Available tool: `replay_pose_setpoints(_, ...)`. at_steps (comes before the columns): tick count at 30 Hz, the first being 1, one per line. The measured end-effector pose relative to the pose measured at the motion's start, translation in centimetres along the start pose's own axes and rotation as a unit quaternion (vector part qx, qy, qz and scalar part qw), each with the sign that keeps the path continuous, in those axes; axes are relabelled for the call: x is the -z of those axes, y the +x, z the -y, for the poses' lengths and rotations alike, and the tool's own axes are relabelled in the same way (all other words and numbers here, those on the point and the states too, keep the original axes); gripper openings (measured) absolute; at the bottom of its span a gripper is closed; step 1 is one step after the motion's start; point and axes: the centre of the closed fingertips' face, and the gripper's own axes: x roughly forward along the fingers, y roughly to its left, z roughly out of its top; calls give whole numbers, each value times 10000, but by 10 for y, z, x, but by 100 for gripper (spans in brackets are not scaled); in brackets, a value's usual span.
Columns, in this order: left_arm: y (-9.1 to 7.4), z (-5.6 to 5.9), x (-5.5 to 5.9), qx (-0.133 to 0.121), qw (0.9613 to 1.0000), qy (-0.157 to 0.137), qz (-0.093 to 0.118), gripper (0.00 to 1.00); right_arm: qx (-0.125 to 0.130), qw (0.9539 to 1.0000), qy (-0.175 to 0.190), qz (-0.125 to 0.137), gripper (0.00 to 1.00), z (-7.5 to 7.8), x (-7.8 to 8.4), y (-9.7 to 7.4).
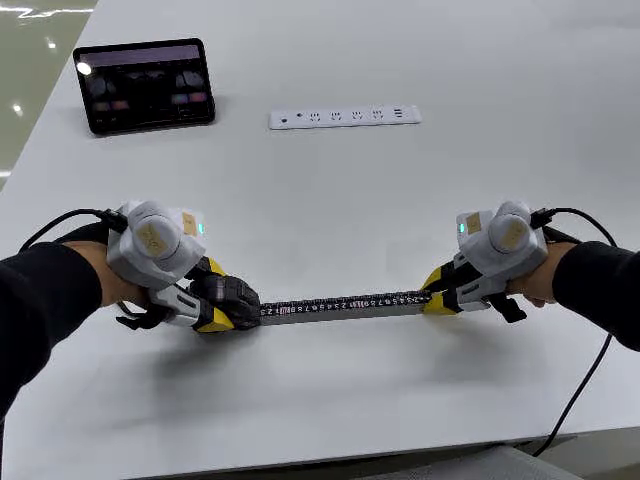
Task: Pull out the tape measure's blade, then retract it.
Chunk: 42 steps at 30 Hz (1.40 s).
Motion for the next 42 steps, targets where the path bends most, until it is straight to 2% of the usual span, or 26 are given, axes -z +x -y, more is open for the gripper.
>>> replay_pose_setpoints(18,1,0,-2,17,9999,-40,94,34,-55,9999,9,-96,9,1,1,0)
replay_pose_setpoints(20,0,0,-2,12,9999,56,108,34,-60,9999,-9,-111,10,1,0,0)
replay_pose_setpoints(25,-1,-2,-6,-54,9987,-334,377,36,-67,10000,41,-36,11,1,0,0)
replay_pose_setpoints(26,-3,-2,-9,-36,9973,-544,494,36,-62,9993,367,-7,12,1,0,-1)
replay_pose_setpoints(27,-5,-1,-12,19,9960,-628,634,36,-36,9985,550,48,12,2,-2,0)
replay_pose_setpoints(28,-9,-2,-16,12,9945,-688,792,37,2,9990,442,29,12,3,-2,0)
replay_pose_setpoints(29,-11,-6,-15,-95,9942,-722,791,39,36,9991,431,19,12,3,-2,1)
replay_pose_setpoints(30,-13,-13,-14,-295,9930,-829,786,45,105,9992,395,37,13,3,-2,1)
replay_pose_setpoints(32,-17,-18,-12,-469,9905,-986,839,57,164,9989,434,25,13,2,-2,1)
replay_pose_setpoints(33,-19,-20,-12,-564,9878,-1114,927,63,332,9984,448,25,15,5,-3,1)
replay_pose_setpoints(35,-22,-21,-9,-670,9859,-1175,984,72,492,9976,466,135,25,10,-6,-1)
replay_pose_setpoints(37,-27,-24,-3,-891,9810,-1368,1052,85,578,9959,602,361,29,13,-12,-7)
replay_pose_setpoints(38,-31,-33,-3,-1231,9749,-1334,1289,94,631,9956,574,391,30,12,-12,-11)
replay_pose_setpoints(39,-35,-32,0,-1329,9733,-1330,1316,98,690,9950,575,431,31,13,-14,-14)
replay_pose_setpoints(40,-38,-28,8,-1347,9695,-1596,1282,100,776,9932,642,583,32,12,-18,-19)
replay_pose_setpoints(42,-41,-28,20,-1449,9635,-1868,1254,100,933,9902,790,675,37,11,-19,-25)
